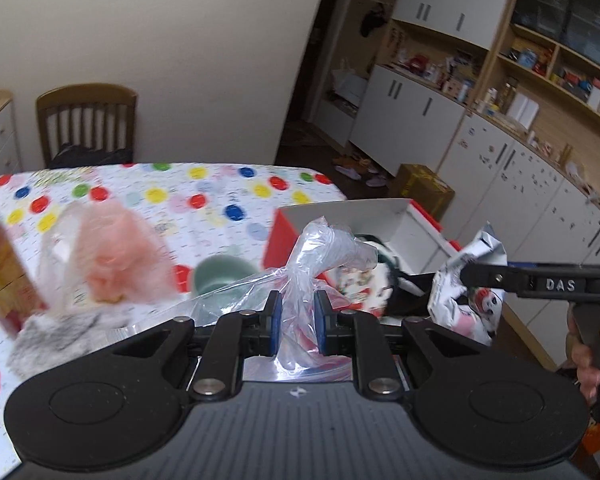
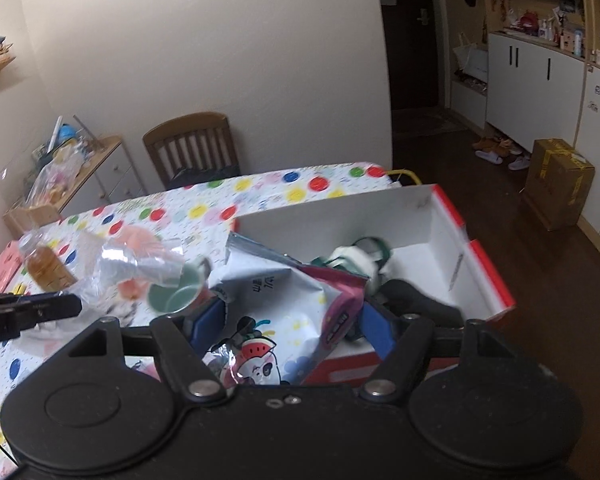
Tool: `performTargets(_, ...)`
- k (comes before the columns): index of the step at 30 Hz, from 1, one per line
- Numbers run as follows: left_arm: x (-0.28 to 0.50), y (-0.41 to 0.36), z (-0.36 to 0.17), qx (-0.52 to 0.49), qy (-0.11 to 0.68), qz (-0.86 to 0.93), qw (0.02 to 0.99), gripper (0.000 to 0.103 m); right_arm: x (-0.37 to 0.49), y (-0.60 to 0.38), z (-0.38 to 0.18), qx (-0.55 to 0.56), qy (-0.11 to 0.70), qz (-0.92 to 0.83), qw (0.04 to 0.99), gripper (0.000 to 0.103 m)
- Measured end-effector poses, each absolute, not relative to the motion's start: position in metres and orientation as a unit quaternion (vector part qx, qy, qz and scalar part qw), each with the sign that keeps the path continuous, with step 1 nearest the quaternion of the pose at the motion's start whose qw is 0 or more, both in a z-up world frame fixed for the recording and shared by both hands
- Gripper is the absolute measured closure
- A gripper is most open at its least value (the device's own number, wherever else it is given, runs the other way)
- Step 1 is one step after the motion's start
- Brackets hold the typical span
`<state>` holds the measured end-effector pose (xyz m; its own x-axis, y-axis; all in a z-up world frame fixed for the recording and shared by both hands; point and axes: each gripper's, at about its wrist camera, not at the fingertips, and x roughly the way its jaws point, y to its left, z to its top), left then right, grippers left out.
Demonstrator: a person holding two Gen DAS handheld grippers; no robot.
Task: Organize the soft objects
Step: 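Carry the plastic bag with the left tool while the right tool carries the panda pouch into the shoebox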
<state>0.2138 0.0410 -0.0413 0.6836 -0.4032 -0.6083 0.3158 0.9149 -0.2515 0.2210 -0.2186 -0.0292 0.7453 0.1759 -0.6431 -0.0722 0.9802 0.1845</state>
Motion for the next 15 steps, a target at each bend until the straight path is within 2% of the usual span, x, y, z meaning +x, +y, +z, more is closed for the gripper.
performTargets(15,0.257,-0.073,-0.043,-0.024,0.346,-0.212,0.914,0.087,0.26,-0.309,-0.039,0.071,0.344,0.031,0.936,0.03)
